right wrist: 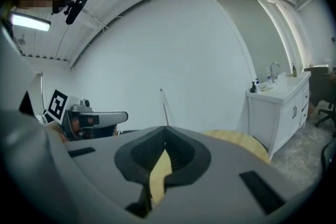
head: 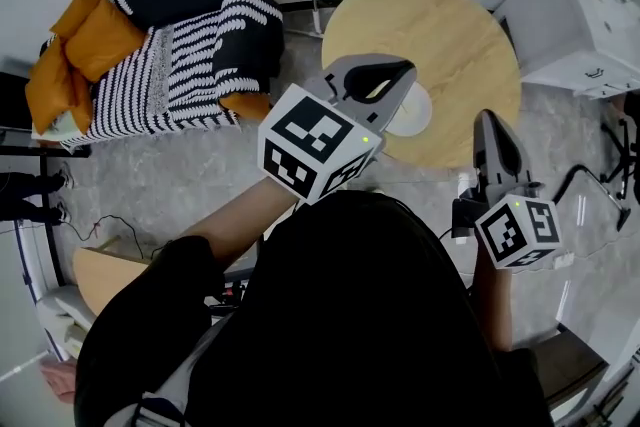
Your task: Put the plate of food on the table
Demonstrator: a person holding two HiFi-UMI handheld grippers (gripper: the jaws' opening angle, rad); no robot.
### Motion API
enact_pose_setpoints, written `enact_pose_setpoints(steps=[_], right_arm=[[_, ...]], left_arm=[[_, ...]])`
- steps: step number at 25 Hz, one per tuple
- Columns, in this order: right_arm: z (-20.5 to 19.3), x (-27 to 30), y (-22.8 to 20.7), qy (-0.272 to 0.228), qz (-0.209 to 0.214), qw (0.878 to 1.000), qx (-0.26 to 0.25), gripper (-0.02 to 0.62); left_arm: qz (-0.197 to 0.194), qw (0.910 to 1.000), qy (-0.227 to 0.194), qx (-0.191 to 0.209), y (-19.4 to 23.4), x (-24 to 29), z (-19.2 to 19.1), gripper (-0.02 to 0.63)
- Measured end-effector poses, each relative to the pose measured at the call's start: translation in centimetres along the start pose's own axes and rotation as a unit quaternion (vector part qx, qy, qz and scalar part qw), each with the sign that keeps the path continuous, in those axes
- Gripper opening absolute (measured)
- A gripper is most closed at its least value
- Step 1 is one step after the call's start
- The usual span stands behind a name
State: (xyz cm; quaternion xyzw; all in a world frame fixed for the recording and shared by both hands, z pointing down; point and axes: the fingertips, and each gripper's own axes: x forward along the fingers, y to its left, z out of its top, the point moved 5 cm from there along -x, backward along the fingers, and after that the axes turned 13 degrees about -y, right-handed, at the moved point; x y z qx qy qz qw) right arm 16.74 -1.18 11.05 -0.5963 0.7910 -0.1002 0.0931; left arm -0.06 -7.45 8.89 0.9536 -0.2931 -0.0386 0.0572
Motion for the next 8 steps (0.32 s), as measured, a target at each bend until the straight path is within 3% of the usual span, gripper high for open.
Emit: enact_pose_setpoints(steps=[8], right_arm=[[-0.25, 0.09, 0.31, 0.012, -0.002, 1.0, -0.001, 0.008]], left_arm=[[0.003, 1.0, 0.002, -0.002, 0.61, -0.52, -0.23, 0.008]])
